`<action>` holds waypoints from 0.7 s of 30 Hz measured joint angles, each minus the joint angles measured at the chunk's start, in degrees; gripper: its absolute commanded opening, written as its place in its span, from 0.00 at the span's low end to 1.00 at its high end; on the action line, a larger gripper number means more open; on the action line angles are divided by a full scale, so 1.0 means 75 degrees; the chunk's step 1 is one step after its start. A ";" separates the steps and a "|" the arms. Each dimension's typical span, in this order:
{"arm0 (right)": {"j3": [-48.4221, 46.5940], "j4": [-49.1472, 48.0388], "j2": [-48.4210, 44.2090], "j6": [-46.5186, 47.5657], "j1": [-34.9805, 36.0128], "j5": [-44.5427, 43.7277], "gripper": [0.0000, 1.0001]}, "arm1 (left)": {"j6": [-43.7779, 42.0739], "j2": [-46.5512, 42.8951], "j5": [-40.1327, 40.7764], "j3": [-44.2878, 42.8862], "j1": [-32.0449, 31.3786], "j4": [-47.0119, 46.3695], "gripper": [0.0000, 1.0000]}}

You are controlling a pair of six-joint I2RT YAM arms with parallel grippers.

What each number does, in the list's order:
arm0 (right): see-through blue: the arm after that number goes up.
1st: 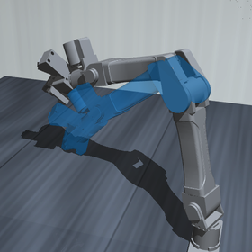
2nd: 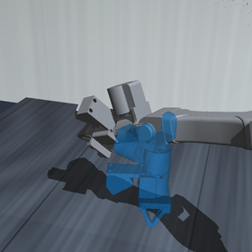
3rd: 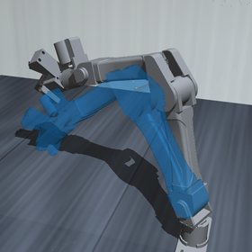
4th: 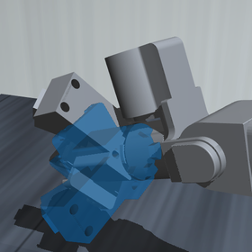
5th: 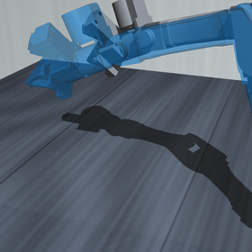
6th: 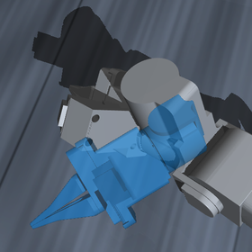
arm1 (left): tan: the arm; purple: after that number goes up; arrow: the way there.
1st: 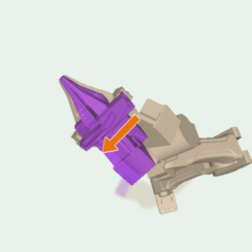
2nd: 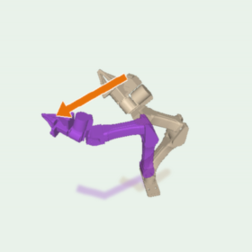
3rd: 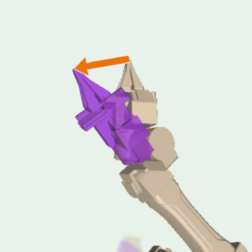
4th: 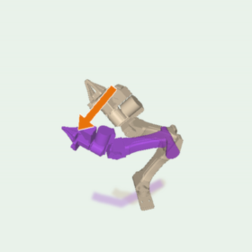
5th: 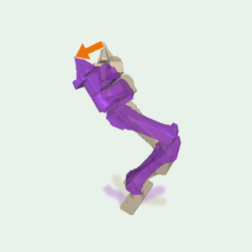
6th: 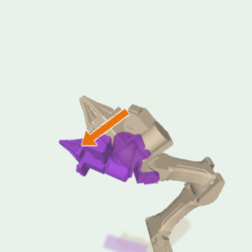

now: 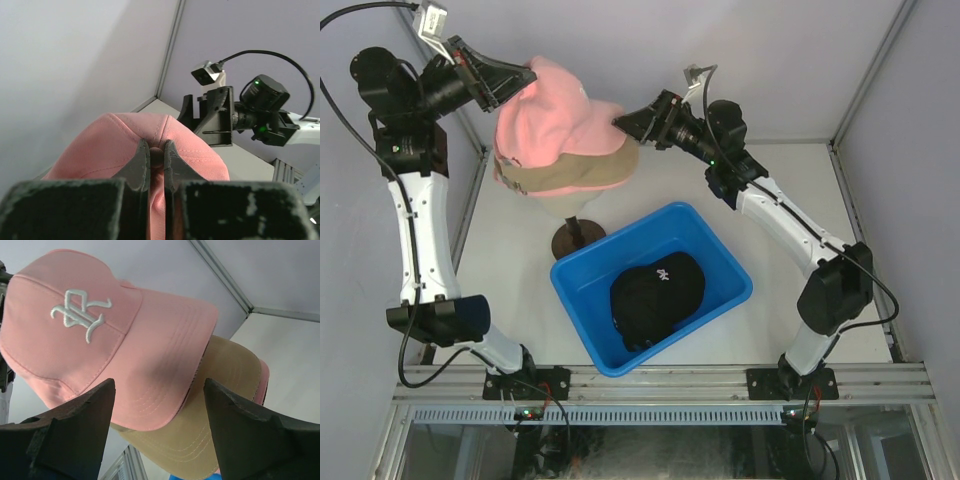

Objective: Stack the hats
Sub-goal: Stack the hat on the hat.

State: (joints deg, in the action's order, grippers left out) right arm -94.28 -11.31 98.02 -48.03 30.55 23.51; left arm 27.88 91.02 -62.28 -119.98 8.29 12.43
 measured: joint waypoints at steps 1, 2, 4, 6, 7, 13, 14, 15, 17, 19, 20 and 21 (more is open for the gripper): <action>0.0000 -0.0035 0.0032 -0.0050 -0.0017 0.0023 0.72 | 0.0050 0.0003 -0.0044 0.0015 0.0000 -0.0093 0.00; 0.0000 -0.0079 0.0064 -0.0093 -0.0032 0.0052 0.72 | 0.0137 0.0003 -0.0128 0.0047 0.0000 -0.0210 0.00; 0.0000 -0.0134 0.0102 -0.0137 -0.0052 0.0093 0.72 | 0.0291 0.0003 -0.0236 0.0108 0.0000 -0.0463 0.00; -0.0003 -0.0213 0.0131 -0.0172 -0.0067 0.0146 0.72 | 0.0420 0.0000 -0.0341 0.0175 0.0000 -0.0629 0.00; -0.0009 -0.0262 0.0149 -0.0181 -0.0070 0.0172 0.72 | 0.0484 0.0003 -0.0382 0.0213 0.0000 -0.0702 0.00; -0.0067 -0.0522 0.0259 -0.0242 -0.0076 0.0484 0.72 | 0.0670 0.0000 -0.0507 0.0391 0.0000 -0.0976 0.00; -0.0067 -0.0536 0.0271 -0.0248 -0.0076 0.0530 0.72 | 0.0685 0.0003 -0.0516 0.0411 0.0000 -0.0991 0.00; -0.0067 -0.0545 0.0277 -0.0251 -0.0076 0.0560 0.72 | 0.0697 0.0003 -0.0519 0.0423 0.0000 -0.1005 0.00; -0.0067 -0.0580 0.0291 -0.0251 -0.0076 0.0644 0.72 | 0.0737 0.0000 -0.0516 0.0460 0.0000 -0.1055 0.00; -0.0067 -0.0583 0.0303 -0.0251 -0.0073 0.0705 0.72 | 0.0752 -0.0006 -0.0513 0.0530 0.0000 -0.1102 0.03; -0.0067 -0.0583 0.0306 -0.0251 -0.0073 0.0723 0.72 | 0.0755 -0.0006 -0.0504 0.0557 0.0003 -0.1107 0.06; -0.0067 -0.0580 0.0321 -0.0251 -0.0073 0.0740 0.72 | 0.0752 -0.0006 -0.0481 0.0597 0.0006 -0.1107 0.08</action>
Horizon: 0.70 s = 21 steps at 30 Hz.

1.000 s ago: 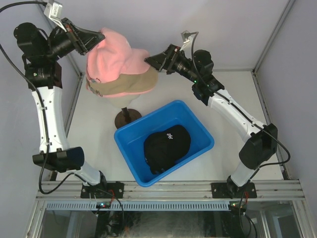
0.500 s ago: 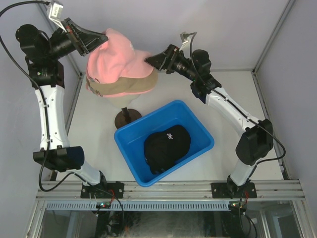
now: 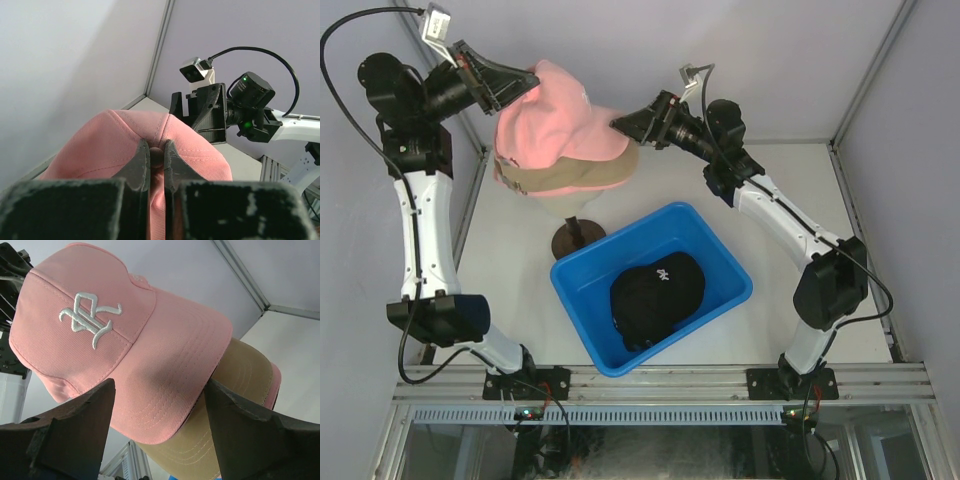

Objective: Stack the hats
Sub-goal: Stack the hat on the hat.

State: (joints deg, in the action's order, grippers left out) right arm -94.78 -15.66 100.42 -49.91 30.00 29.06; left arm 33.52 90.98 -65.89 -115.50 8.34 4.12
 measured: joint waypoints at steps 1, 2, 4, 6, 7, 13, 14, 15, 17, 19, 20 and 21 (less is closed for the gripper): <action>0.0000 0.0003 0.0009 0.0000 0.0003 0.0003 0.72 | -0.0009 -0.0003 0.0044 0.0038 0.0003 0.0020 0.11; -0.0003 0.0003 0.0017 0.0000 0.0003 0.0006 0.72 | -0.0012 -0.0003 0.0067 0.0047 0.0009 0.0041 0.15; -0.0032 0.0006 0.0055 0.0000 0.0003 0.0017 0.72 | -0.0082 -0.0003 0.0187 0.0058 0.0009 0.0192 0.19; -0.0044 0.0003 0.0087 0.0000 0.0000 0.0035 0.72 | -0.0219 -0.0012 0.0364 0.0058 0.0009 0.0417 0.20; -0.0044 0.0003 0.0102 0.0000 0.0000 0.0055 0.72 | -0.0294 -0.0017 0.0455 0.0058 0.0009 0.0568 0.20; -0.0044 -0.0006 0.0146 0.0000 0.0000 0.0166 0.72 | -0.0597 -0.0061 0.0828 0.0058 0.0009 0.1075 0.21; -0.0044 -0.0006 0.0146 0.0000 0.0000 0.0175 0.72 | -0.0627 -0.0073 0.0860 0.0058 0.0009 0.1139 0.23; -0.0044 -0.0009 0.0146 -0.0003 0.0000 0.0184 0.72 | -0.0650 -0.0087 0.0909 0.0058 0.0009 0.1198 0.25; -0.0044 -0.0006 0.0146 0.0000 0.0000 0.0198 0.72 | -0.0723 -0.0114 0.0956 0.0058 0.0009 0.1276 0.26; -0.0055 0.0000 0.0146 -0.0003 0.0003 0.0204 0.72 | -0.0778 -0.0146 0.0979 0.0058 0.0009 0.1358 0.28; -0.0073 0.0003 0.0152 0.0000 0.0003 0.0204 0.72 | -0.0810 -0.0166 0.0994 0.0058 0.0009 0.1378 0.31; -0.0079 -0.0003 0.0152 -0.0003 0.0003 0.0204 0.72 | -0.0828 -0.0195 0.1023 0.0073 0.0009 0.1393 0.34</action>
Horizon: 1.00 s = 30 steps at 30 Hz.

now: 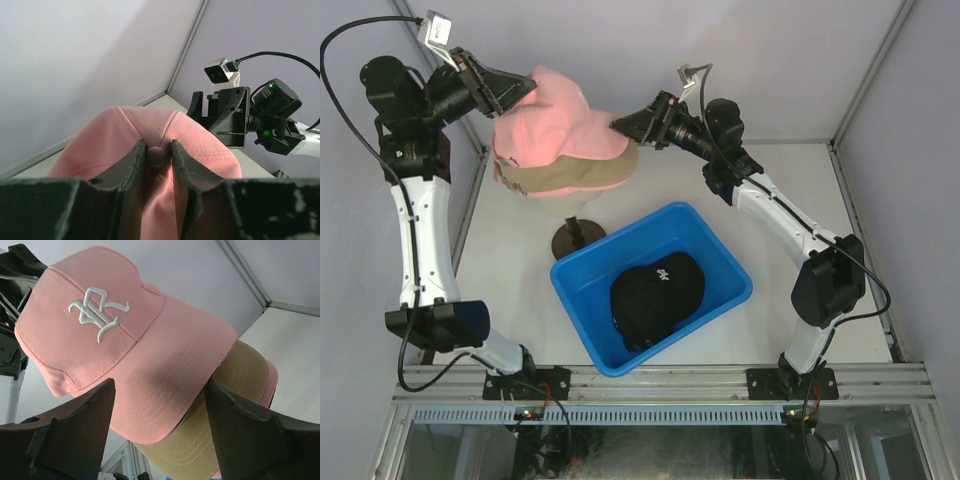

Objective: Stack the hats
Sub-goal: Stack the hat on the hat.

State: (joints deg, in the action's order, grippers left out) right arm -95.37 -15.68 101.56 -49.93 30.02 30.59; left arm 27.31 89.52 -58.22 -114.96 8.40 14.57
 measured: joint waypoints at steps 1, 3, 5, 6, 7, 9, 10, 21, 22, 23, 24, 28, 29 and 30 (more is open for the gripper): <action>-0.0006 0.0003 0.0003 0.0000 0.0000 0.0000 0.72 | -0.0020 -0.0058 0.0032 0.0055 0.0000 0.0012 0.36; -0.0006 0.0003 0.0003 0.0003 0.0006 0.0000 0.72 | -0.0105 -0.0213 0.0128 0.0204 0.0003 0.0041 0.38; -0.0006 0.0003 0.0003 0.0003 0.0009 0.0000 0.72 | -0.0169 -0.0411 0.0207 0.0393 0.0006 0.0111 0.40; -0.0006 0.0003 0.0003 0.0003 0.0017 -0.0003 0.72 | -0.0195 -0.0504 0.0262 0.0472 0.0006 0.0143 0.42; -0.0006 0.0003 0.0003 0.0003 0.0017 0.0000 0.72 | -0.0213 -0.0586 0.0344 0.0533 0.0006 0.0166 0.43; -0.0006 0.0003 0.0003 0.0000 0.0017 -0.0003 0.72 | -0.0259 -0.0723 0.0475 0.0621 0.0006 0.0201 0.44; -0.0006 0.0006 0.0003 0.0000 0.0017 -0.0006 0.72 | -0.0271 -0.0796 0.0560 0.0656 0.0003 0.0221 0.44; -0.0009 0.0344 0.0003 -0.0003 0.0073 -0.0009 0.72 | -0.0335 -0.1326 0.1574 0.0988 0.0006 0.0358 0.56; -0.0009 0.0382 0.0003 -0.0003 0.0073 -0.0009 0.72 | -0.0335 -0.1358 0.1725 0.1029 0.0006 0.0364 0.56; -0.0009 0.0417 0.0003 -0.0003 0.0073 -0.0009 0.72 | -0.0335 -0.1405 0.1880 0.1093 0.0006 0.0367 0.56; -0.0009 0.0446 0.0003 -0.0003 0.0073 -0.0009 0.72 | -0.0335 -0.1469 0.2081 0.1195 0.0012 0.0373 0.56; -0.0009 0.0472 0.0003 -0.0003 0.0073 -0.0009 0.72 | -0.0332 -0.1906 0.3022 0.1845 0.0038 0.0408 0.57; -0.0009 0.0472 0.0003 -0.0003 0.0073 -0.0009 0.72 | -0.0329 -0.2066 0.3334 0.2066 0.0044 0.0388 0.58; -0.0009 0.0472 0.0003 -0.0003 0.0073 -0.0006 0.72 | -0.0326 -0.2267 0.3681 0.2363 0.0044 0.0358 0.59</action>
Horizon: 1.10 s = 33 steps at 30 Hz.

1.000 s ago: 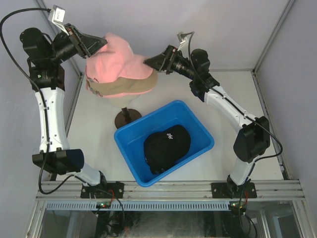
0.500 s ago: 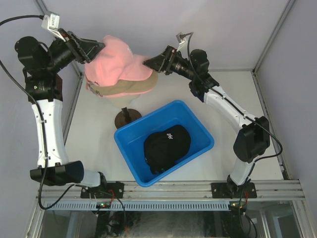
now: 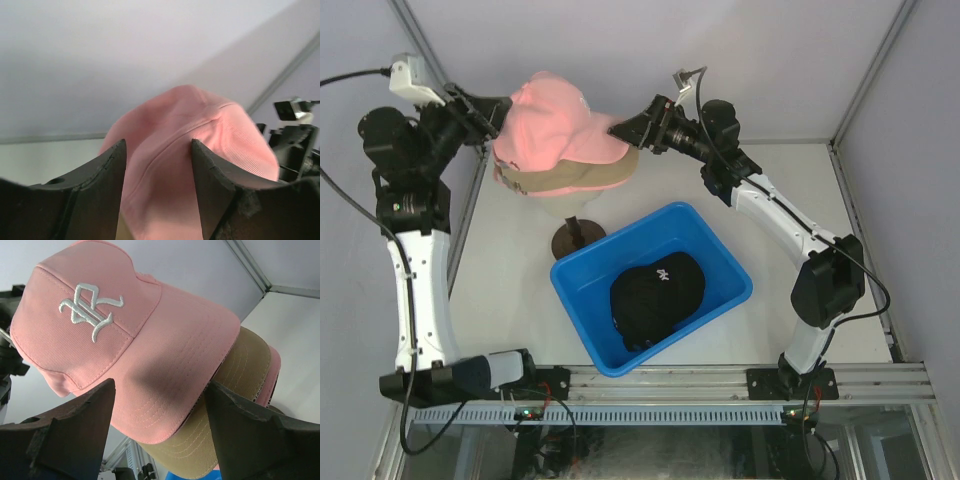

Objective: Stack the hats
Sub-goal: Stack the hat on the hat.

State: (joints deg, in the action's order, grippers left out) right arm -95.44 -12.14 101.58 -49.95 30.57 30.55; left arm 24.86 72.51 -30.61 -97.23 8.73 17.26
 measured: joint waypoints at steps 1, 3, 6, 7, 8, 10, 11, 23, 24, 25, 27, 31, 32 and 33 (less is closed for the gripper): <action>0.0000 0.0000 0.0000 0.0000 0.0000 0.0000 0.72 | 0.0006 -0.0175 0.0262 0.0227 0.0003 -0.0012 0.58; 0.0000 0.0000 0.0000 0.0000 0.0000 0.0003 0.72 | 0.0029 -0.0583 0.0868 0.0734 0.0006 -0.0017 0.59; 0.0000 0.0000 -0.0026 0.0000 0.0000 0.0003 0.72 | 0.0119 -0.1058 0.1609 0.1256 0.0006 -0.0064 0.60; 0.0000 0.0003 -0.0038 0.0000 0.0000 0.0003 0.72 | 0.0163 -0.1204 0.1833 0.1416 0.0012 -0.0108 0.61; 0.0000 0.0006 -0.0064 0.0000 0.0000 0.0003 0.72 | 0.0207 -0.1343 0.2043 0.1562 0.0012 -0.0134 0.61; 0.0000 0.0012 -0.0108 -0.0003 0.0000 0.0000 0.72 | 0.0297 -0.1580 0.2378 0.1830 0.0012 -0.0262 0.61; 0.0000 0.0015 -0.0128 0.0000 0.0000 0.0000 0.72 | 0.0350 -0.1667 0.2489 0.1935 0.0012 -0.0312 0.61; -0.0219 0.0283 -0.0216 -0.0003 0.0000 -0.0003 0.72 | 0.0860 -0.1993 0.2862 0.3002 0.0015 -0.0609 0.52; -0.0230 0.0323 -0.0221 -0.0003 0.0000 0.0000 0.72 | 0.0906 -0.1988 0.2862 0.3063 0.0015 -0.0624 0.51; -0.0239 0.0364 -0.0224 -0.0003 0.0000 -0.0003 0.72 | 0.0965 -0.1985 0.2862 0.3110 0.0015 -0.0638 0.51; -0.0245 0.0443 -0.0224 -0.0003 0.0000 0.0000 0.72 | 0.1032 -0.1985 0.2859 0.3171 0.0026 -0.0676 0.51; -0.0303 0.0592 -0.0224 -0.0003 0.0000 0.0000 0.72 | 0.1317 -0.2049 0.2815 0.3471 0.0140 -0.1049 0.52; -0.0321 0.0618 -0.0224 -0.0003 0.0000 0.0000 0.72 | 0.1454 -0.2092 0.2757 0.3628 0.0213 -0.1230 0.52; -0.0341 0.0632 -0.0224 -0.0003 0.0000 0.0000 0.72 | 0.1600 -0.2130 0.2669 0.3765 0.0286 -0.1338 0.52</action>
State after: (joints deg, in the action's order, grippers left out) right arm -98.00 -7.40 99.90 -49.98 30.57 30.55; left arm 36.86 56.53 -10.59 -68.99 10.87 7.22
